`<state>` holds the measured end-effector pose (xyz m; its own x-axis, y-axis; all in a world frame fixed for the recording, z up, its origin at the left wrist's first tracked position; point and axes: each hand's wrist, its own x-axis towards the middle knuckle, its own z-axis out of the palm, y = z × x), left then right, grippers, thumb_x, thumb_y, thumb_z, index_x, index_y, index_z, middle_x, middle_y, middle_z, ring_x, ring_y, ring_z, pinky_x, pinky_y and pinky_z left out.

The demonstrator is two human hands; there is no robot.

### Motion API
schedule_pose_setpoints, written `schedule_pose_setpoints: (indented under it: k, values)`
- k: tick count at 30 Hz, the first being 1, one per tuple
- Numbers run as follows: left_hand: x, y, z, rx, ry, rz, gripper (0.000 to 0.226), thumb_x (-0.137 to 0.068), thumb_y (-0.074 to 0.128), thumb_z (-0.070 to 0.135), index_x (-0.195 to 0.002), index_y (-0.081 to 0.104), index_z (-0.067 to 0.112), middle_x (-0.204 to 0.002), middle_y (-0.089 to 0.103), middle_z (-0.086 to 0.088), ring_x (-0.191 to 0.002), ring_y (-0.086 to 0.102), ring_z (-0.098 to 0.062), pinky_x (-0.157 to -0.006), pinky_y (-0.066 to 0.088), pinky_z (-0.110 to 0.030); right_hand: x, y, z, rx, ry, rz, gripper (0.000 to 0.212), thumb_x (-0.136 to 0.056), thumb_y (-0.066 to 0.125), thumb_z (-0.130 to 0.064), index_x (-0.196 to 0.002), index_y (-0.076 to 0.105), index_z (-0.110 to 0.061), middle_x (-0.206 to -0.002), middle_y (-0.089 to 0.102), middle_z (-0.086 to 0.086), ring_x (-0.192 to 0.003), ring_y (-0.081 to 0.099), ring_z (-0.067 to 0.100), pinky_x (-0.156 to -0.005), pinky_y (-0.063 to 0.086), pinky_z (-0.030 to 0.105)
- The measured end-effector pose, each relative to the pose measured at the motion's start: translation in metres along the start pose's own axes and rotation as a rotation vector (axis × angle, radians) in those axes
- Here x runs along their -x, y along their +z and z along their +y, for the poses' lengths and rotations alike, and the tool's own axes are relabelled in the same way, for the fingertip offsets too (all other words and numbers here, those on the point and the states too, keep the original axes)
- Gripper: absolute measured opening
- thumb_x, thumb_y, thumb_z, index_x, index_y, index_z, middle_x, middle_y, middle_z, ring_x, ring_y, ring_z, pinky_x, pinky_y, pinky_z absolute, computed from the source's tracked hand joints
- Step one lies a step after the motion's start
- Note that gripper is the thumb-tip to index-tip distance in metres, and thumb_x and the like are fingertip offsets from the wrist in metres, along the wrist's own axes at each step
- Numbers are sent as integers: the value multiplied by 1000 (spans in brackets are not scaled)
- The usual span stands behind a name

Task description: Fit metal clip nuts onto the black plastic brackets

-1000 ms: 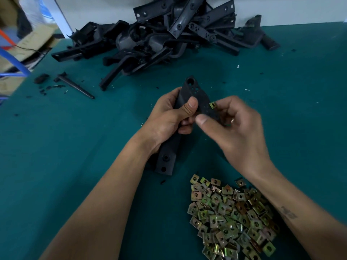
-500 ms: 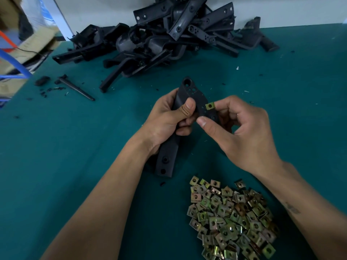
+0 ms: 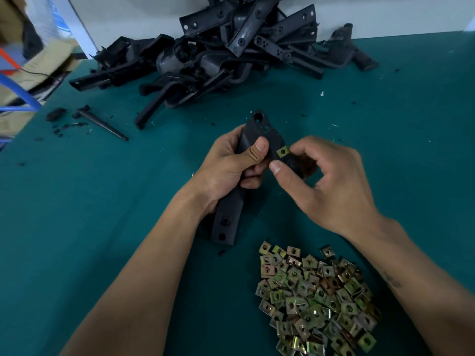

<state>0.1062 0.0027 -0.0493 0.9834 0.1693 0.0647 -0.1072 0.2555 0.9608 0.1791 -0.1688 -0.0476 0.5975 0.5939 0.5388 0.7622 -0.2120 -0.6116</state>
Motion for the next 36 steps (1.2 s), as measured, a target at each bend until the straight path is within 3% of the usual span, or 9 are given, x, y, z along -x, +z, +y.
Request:
schedule_pose_setpoints:
  k: [7,10,13,15,19,25,29,33,36]
  values:
    - [1,-2,-1,-4,-13,-12,12,-97,52,20,-92,50,9,-61,45,1,-50,36,-7,-42,31,-18,-3,3,-8,105,-103,-2,27,-96,61,-36,-82,56,-14,-73,50,-8,-60,49,17,-50,42,36]
    - [0,-2,1,-14,-31,-1,12,-100,53,19,-92,50,10,-64,43,-2,-52,34,-8,-43,30,-19,-7,-8,-7,214,-84,-140,35,-99,54,-46,-88,59,-13,-76,56,-4,-62,52,20,-52,44,39]
    - [-2,-3,0,-14,-55,-6,15,-100,54,22,-96,49,9,-65,43,-1,-53,33,-8,-43,31,-18,4,-31,-1,89,130,-331,44,-96,48,-64,-79,62,-26,-73,58,-10,-64,54,8,-57,44,30]
    - [-4,-4,-2,1,-67,-17,17,-99,56,24,-99,48,8,-66,42,-2,-53,33,-9,-44,32,-19,28,-51,3,-40,202,-423,32,-91,56,-62,-86,69,-34,-83,64,-15,-75,60,8,-64,40,19]
    - [-7,-6,-4,-19,-78,-72,19,-101,57,24,-106,49,7,-68,43,-2,-54,35,-9,-45,33,-20,73,-75,-1,-100,220,-557,19,-87,69,-51,-103,73,-41,-99,63,-11,-88,60,16,-69,42,22]
    - [-5,-6,-4,-28,-87,-72,20,-101,57,24,-106,49,7,-67,44,-2,-53,35,-9,-45,35,-20,66,-76,-3,-166,272,-606,4,-83,69,-34,-80,71,-33,-89,61,-5,-83,58,23,-67,44,27]
    - [-3,-5,-1,-34,-108,-59,15,-103,56,21,-101,49,8,-67,44,-2,-55,33,-10,-45,33,-20,66,-79,3,-233,290,-582,2,-85,68,-33,-85,71,-33,-92,62,-2,-83,58,23,-69,46,30]
    - [-4,-5,1,-39,-116,-61,13,-104,54,18,-102,48,7,-67,44,-2,-55,32,-11,-46,32,-20,74,-84,2,-223,300,-529,22,-85,71,-40,-107,73,-38,-104,64,-4,-88,59,20,-69,52,28]
    - [-4,-5,2,-34,-119,-68,12,-104,54,16,-101,48,7,-67,44,-2,-56,32,-11,-46,32,-20,77,-80,-1,-112,270,-519,10,-78,72,-42,-87,73,-37,-98,62,-5,-81,59,20,-63,46,23]
